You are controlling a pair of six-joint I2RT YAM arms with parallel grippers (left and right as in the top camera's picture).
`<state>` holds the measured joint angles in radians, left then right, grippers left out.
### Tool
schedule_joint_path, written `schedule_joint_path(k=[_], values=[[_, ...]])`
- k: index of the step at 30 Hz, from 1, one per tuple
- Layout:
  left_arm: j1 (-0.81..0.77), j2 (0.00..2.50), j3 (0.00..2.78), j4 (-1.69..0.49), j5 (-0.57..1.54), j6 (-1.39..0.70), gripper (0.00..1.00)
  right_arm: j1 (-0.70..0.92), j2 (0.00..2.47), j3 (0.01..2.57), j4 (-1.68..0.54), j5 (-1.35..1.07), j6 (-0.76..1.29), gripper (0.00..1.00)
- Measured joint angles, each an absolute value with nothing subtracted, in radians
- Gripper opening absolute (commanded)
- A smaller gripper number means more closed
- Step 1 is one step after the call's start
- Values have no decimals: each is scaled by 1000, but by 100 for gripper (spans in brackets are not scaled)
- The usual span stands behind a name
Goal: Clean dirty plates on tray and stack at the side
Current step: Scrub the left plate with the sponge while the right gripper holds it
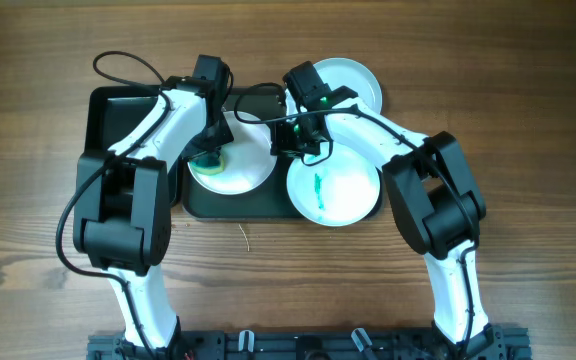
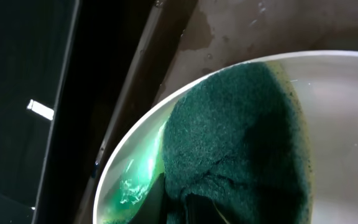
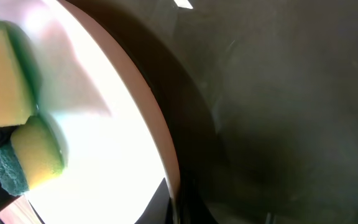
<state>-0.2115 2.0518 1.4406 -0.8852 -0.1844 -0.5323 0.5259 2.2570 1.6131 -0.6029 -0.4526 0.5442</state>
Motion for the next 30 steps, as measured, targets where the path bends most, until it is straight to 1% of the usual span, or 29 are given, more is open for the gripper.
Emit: schedule_joint_path(k=[2, 4, 7, 9, 11, 14, 17, 21, 26, 30], values=[[-207, 2052, 1441, -878, -141, -490, 4, 526, 2257, 1613, -604, -452, 544, 4], [-196, 2052, 1441, -871, -45, -414, 4, 525, 2257, 1613, -606, -452, 544, 4], [-177, 2052, 1441, -866, 173, -289, 4, 520, 2257, 1613, -612, -453, 539, 5], [-180, 2056, 1441, -857, 283, -246, 4, 520, 2257, 1613, -612, -453, 537, 4], [-186, 2063, 1440, -835, 353, -219, 4, 520, 2257, 1613, -612, -453, 537, 4], [-190, 2070, 1440, -786, 399, -203, 4, 520, 2257, 1613, -612, -453, 537, 4], [-193, 2072, 1440, -741, 361, -226, 4, 520, 2257, 1613, -612, -453, 537, 4], [-204, 2071, 1441, -744, 184, -329, 4, 520, 2257, 1613, -608, -453, 537, 4], [-216, 2068, 1455, -848, -66, -474, 4, 525, 2257, 1613, -606, -454, 537, 4], [-216, 2068, 1457, -923, -168, -520, 4, 529, 2257, 1613, -607, -458, 536, 4]])
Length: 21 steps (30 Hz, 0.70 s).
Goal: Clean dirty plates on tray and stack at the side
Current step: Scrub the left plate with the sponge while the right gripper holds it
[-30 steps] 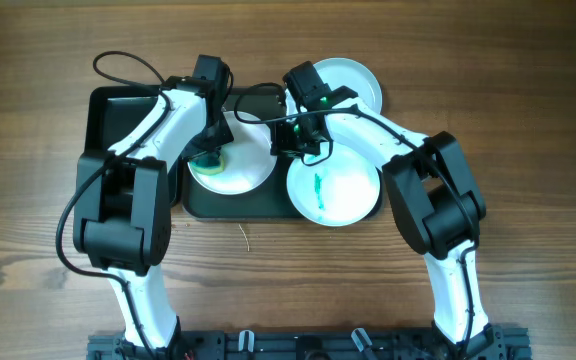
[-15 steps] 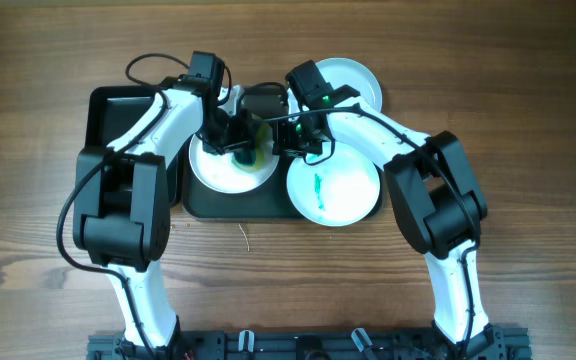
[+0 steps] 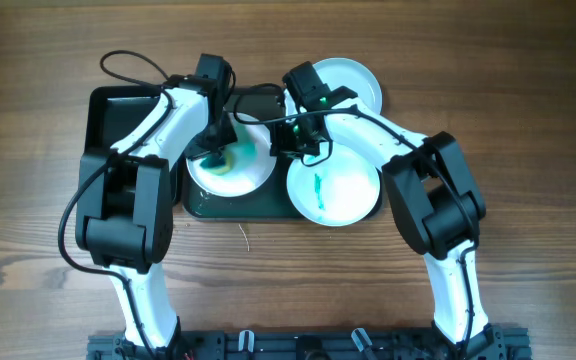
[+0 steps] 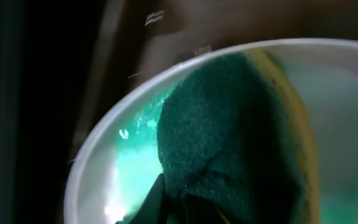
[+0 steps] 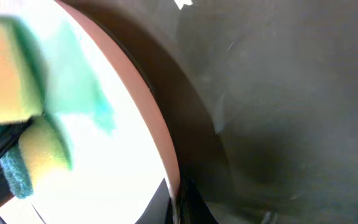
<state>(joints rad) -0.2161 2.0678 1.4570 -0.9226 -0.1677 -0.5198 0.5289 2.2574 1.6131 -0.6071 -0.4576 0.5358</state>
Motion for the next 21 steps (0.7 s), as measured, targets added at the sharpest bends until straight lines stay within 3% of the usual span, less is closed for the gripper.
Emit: schedule_joint_path(k=[5, 15, 21], values=[[-214, 2068, 1457, -969, -177, -510, 4, 530, 2257, 1613, -609, -461, 529, 4], [-179, 2069, 1452, -894, 307, -215, 4, 522, 2257, 1613, -620, -464, 525, 5], [-194, 2069, 1446, -798, 405, -175, 4, 522, 2257, 1613, -619, -463, 526, 4]])
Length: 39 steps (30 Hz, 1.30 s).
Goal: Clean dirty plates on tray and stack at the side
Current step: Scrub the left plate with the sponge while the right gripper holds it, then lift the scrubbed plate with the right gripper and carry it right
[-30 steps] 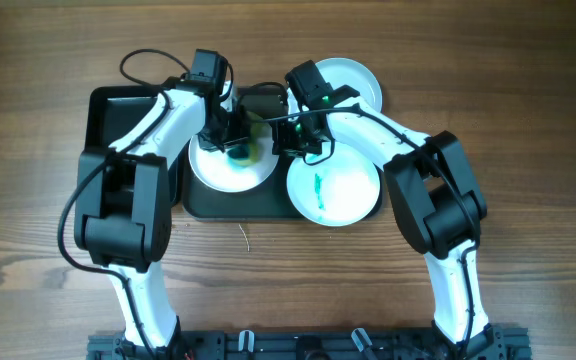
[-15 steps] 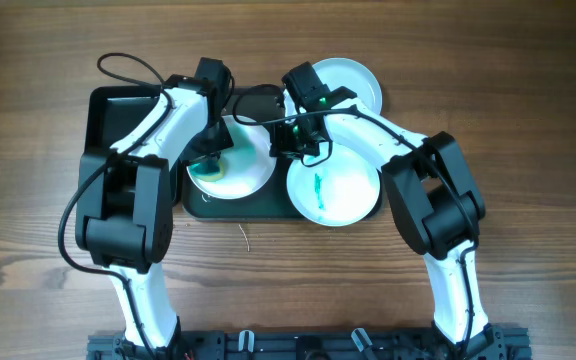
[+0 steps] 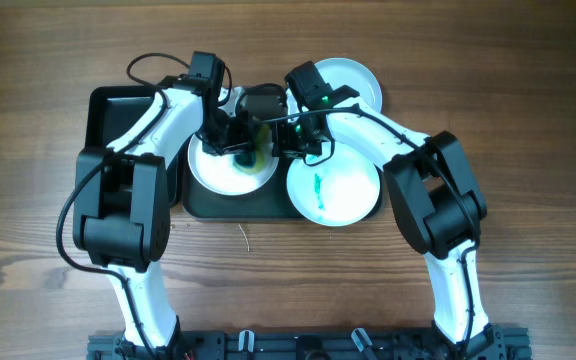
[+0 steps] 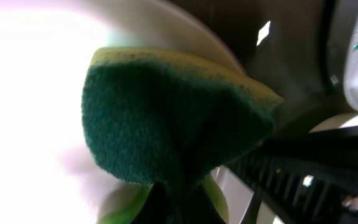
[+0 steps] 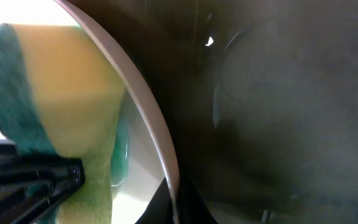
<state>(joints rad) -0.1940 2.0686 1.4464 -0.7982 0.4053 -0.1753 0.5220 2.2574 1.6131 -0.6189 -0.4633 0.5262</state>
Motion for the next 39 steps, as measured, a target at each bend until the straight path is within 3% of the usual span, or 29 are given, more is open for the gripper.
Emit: schedule_joint_path(k=[3, 14, 27, 39], values=[[-196, 2069, 1446, -774, 360, -180, 4, 522, 2257, 1613, -616, -463, 526, 4], [-217, 2068, 1457, -878, -102, -431, 4, 527, 2257, 1613, -610, -464, 526, 4], [-205, 2035, 1459, -1051, -152, -508, 4, 534, 2259, 1613, -613, -471, 518, 4], [-149, 1834, 1527, -1141, -160, -508, 4, 534, 2253, 1613, -618, -446, 519, 4]])
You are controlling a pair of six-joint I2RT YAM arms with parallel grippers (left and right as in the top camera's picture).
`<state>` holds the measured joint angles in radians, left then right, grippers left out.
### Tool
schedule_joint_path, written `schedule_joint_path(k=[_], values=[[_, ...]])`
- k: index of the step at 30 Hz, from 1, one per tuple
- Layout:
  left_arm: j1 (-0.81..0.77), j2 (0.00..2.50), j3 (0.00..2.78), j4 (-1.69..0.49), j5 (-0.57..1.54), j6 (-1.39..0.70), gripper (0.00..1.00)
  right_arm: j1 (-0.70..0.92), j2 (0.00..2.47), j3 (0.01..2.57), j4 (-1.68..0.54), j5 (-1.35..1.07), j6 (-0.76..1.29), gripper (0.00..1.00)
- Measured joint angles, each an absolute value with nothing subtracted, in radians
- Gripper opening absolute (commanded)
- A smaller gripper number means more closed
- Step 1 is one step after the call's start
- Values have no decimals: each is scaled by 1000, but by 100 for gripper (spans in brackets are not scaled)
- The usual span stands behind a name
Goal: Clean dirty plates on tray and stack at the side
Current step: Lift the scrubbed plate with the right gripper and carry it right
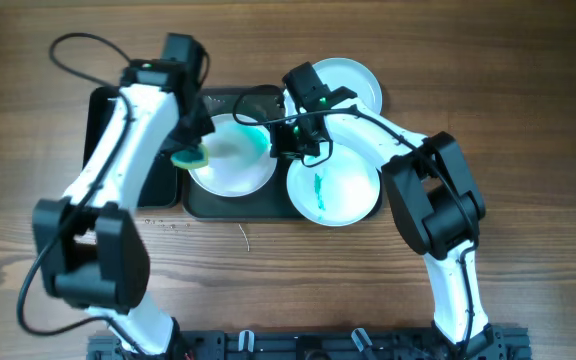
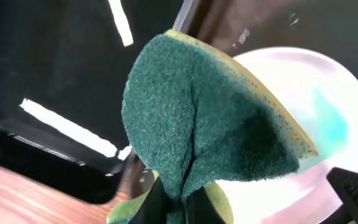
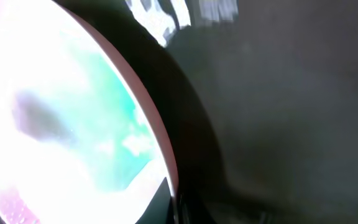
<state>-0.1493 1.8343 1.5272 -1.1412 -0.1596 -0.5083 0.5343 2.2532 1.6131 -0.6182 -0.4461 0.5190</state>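
A white plate (image 1: 230,160) lies in the black tray (image 1: 230,205), with a green smear on its right part (image 3: 114,118). My right gripper (image 1: 286,140) is shut on that plate's right rim (image 3: 164,146), one finger on each side of the edge. My left gripper (image 1: 190,140) is shut on a folded green-and-yellow sponge (image 1: 189,156), held above the plate's left edge; in the left wrist view the sponge (image 2: 204,124) hangs clear over the plate (image 2: 322,124). A second plate (image 1: 333,188) with a green mark lies right of the tray.
A clean white plate (image 1: 353,78) lies on the wood behind the right arm. Another black tray (image 1: 108,110) stands to the left of the first one, under the left arm. Cables loop over the back of the table.
My left gripper has moved with the sponge from the plate's right part to above its left edge, off the surface. A green smear now shows on the plate's right side. The right gripper holds the rim as before.
The sponge was pressed on the plate's left part, then a little further in with green streaks round it, then at the right side by the right gripper. Now it is up over the left edge. My right gripper stayed shut on the rim throughout.
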Motion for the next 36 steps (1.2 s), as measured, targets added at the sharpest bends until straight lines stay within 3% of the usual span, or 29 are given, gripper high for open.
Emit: schedule_joint_path(k=[11, 36], values=[[41, 1814, 1528, -1161, -144, -452, 4, 633, 2075, 1613, -727, -76, 519, 4], [46, 1814, 1528, -1140, -136, -446, 4, 961, 1955, 1613, -773, 999, 295, 4]])
